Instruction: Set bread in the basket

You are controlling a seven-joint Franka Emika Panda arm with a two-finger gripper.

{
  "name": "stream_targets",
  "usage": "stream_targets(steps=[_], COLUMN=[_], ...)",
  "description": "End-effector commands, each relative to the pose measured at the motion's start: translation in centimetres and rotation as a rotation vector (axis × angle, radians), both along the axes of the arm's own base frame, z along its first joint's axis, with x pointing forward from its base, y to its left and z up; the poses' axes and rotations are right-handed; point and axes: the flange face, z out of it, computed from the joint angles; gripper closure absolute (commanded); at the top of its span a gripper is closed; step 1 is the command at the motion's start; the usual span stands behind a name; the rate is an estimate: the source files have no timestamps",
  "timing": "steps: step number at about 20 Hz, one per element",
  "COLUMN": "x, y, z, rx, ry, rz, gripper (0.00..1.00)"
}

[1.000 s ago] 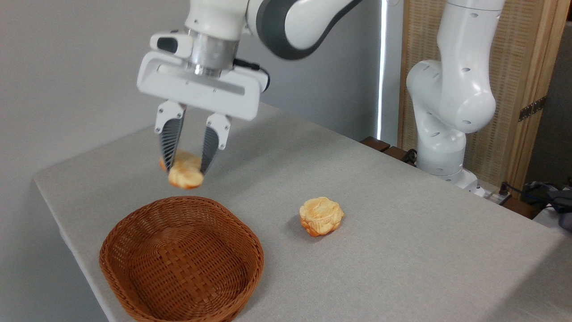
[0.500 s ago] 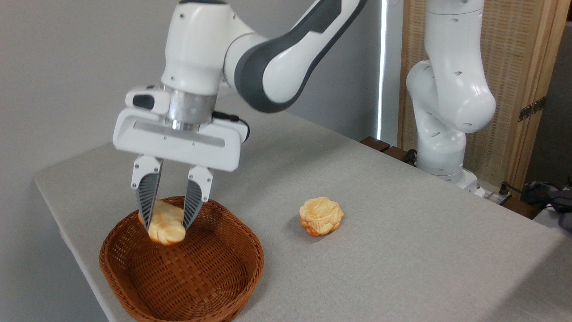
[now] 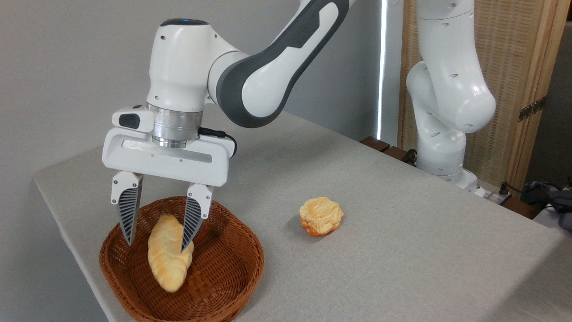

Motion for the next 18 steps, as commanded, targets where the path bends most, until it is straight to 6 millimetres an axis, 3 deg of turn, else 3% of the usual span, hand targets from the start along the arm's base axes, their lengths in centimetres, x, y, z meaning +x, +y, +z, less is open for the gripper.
stream_targets(steps=[1,7,12,18], x=[0.3,-1.8,-4.8,-7.3], y=[0.4,2.0,2.6,5.2], z=[1.8,6.6,7.7,9.8], rx=[0.019,0.116,0.185,0.224], ry=[-0.029,0.103,0.262,0.344], rz=[-0.020,-0.228,-0.492,-0.782], gripper=[0.00,0.00,0.00,0.00])
